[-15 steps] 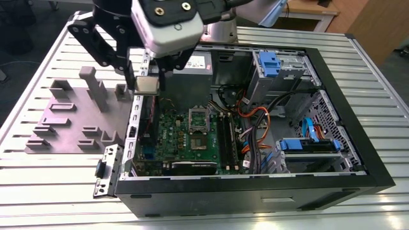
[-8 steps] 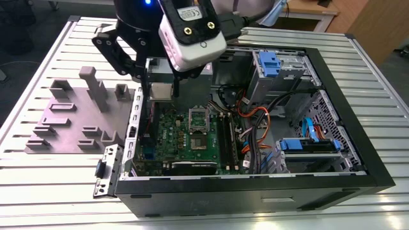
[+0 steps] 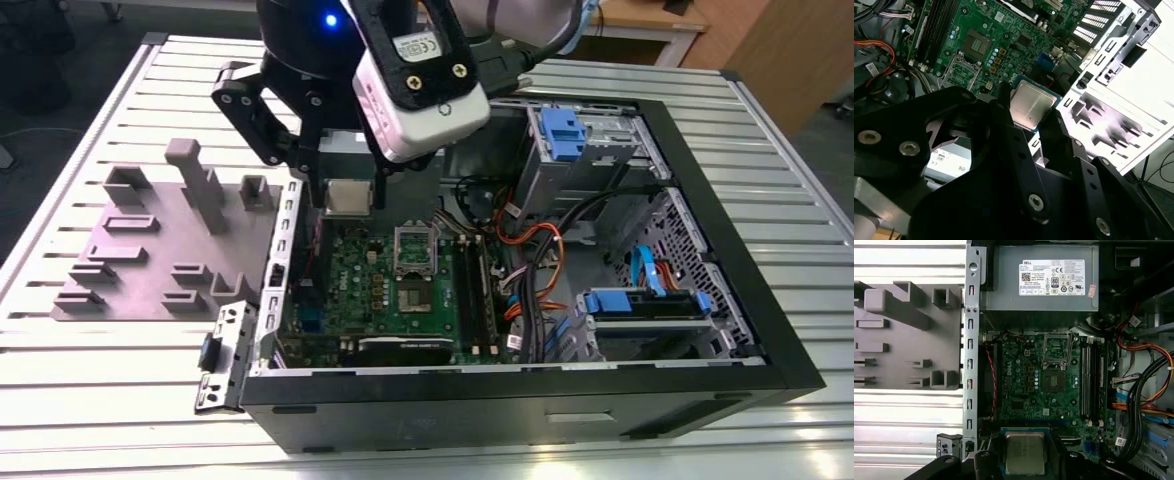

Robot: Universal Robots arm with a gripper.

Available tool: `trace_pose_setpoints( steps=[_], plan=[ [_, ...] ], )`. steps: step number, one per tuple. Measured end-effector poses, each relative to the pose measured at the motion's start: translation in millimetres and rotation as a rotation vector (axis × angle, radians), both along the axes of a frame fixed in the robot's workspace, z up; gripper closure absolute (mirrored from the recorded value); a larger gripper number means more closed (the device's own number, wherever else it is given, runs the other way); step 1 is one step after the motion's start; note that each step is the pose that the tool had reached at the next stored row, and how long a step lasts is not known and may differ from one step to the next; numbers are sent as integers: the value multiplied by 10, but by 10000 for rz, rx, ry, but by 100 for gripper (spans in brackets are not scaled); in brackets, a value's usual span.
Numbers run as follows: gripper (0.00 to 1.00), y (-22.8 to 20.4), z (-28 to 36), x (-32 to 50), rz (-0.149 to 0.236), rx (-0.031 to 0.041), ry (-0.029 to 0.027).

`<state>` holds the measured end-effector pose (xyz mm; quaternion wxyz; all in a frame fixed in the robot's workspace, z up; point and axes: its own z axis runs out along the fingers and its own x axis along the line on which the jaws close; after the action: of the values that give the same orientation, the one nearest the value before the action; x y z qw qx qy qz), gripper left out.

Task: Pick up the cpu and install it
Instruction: 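Pick up the cpu and move it towards the insertion slot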

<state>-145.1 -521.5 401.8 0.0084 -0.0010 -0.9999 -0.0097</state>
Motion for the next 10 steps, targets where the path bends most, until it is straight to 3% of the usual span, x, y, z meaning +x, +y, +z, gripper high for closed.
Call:
trace_pose_setpoints(
  steps=[10],
  plan=[
    [53, 0, -14, 1, 1, 0, 0]
  ],
)
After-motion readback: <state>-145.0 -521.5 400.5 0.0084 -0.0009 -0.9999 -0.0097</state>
